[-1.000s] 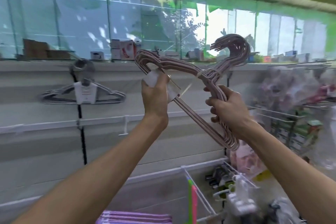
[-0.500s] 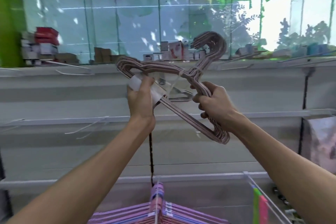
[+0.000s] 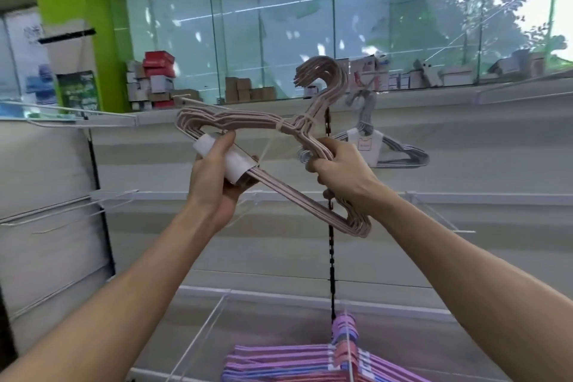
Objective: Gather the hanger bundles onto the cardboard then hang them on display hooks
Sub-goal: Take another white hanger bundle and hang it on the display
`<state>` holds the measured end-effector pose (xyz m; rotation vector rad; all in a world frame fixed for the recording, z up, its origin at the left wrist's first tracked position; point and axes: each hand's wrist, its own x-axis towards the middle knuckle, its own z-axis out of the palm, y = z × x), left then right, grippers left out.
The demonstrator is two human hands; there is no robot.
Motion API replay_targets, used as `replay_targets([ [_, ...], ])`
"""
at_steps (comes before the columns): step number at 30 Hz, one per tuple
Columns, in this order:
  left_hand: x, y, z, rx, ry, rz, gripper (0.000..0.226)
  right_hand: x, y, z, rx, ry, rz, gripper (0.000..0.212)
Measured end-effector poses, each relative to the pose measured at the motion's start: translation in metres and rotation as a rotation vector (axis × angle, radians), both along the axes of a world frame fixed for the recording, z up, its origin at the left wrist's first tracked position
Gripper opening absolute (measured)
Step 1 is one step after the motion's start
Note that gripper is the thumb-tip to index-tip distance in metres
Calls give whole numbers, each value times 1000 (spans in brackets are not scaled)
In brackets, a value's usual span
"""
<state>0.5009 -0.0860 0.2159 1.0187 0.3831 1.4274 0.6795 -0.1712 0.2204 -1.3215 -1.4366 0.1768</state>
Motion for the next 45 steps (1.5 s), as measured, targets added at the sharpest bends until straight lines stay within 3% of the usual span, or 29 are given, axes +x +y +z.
replay_targets([
  [4, -22, 31, -3, -24, 18, 15, 35, -10, 33, 2, -28, -26, 35, 24],
  [9, -35, 72, -7, -58, 71, 119, 19, -16, 80, 3, -47, -68, 77, 27],
  [19, -42, 147, 5, -72, 71, 260, 10, -12, 167, 24, -84, -139, 134, 25],
  [31, -43, 209, 1, -164, -12, 187, 22, -17, 234, 44, -115, -262, 136, 28],
  [36, -44, 233, 4, -176, -30, 197, 17, -20, 249, 51, -140, -292, 108, 28],
  [45, -41, 275, -2, -235, -70, 9, 16, -30, 271, 64, -174, -390, -19, 25],
])
